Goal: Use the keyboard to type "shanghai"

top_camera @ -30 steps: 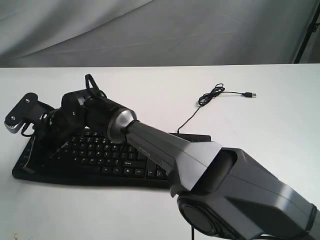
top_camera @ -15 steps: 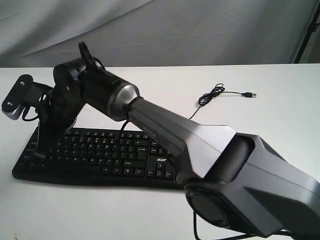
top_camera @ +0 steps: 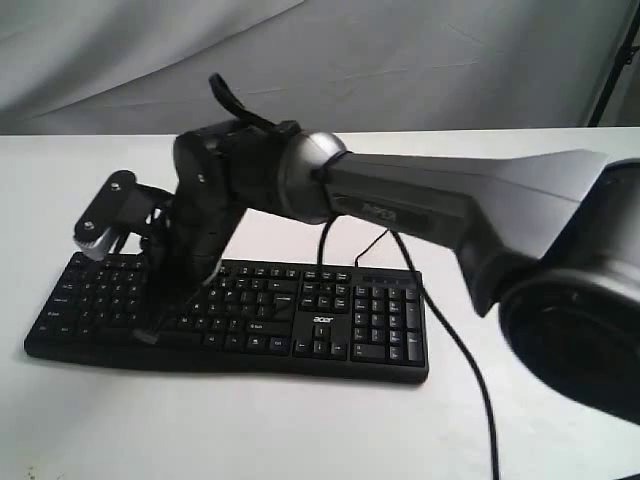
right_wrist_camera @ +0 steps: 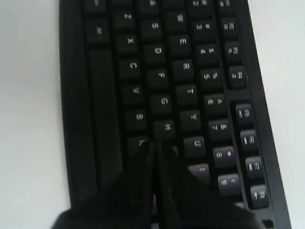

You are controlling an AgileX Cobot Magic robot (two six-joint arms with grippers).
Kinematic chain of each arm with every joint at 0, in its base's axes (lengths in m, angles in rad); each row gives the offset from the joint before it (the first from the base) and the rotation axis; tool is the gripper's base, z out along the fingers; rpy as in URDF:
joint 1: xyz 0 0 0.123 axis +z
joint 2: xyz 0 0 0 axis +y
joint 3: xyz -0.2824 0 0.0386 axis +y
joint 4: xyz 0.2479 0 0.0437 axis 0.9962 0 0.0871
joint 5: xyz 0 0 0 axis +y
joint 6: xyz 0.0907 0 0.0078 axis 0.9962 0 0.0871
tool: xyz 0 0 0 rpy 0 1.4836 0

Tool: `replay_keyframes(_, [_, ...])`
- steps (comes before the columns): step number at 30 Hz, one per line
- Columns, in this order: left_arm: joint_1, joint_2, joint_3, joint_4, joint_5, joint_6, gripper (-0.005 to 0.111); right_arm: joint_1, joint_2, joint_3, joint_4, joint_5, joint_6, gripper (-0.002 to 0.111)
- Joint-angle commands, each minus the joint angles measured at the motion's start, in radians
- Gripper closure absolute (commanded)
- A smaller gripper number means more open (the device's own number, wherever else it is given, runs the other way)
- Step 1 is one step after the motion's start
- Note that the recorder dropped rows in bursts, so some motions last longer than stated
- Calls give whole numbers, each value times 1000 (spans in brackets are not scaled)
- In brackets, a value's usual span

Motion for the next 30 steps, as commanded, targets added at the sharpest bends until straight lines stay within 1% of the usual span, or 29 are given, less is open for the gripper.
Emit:
replay_keyframes(1, [-4, -3, 4, 1, -5, 0, 107, -17, -63, 150, 128, -177, -97, 108])
replay_keyframes(10, [-4, -3, 4, 1, -5, 0, 107, -17, -34, 155, 213, -200, -157, 108])
replay_keyframes(30, [-4, -3, 4, 1, -5, 0, 107, -17, 18, 155, 238, -256, -176, 108])
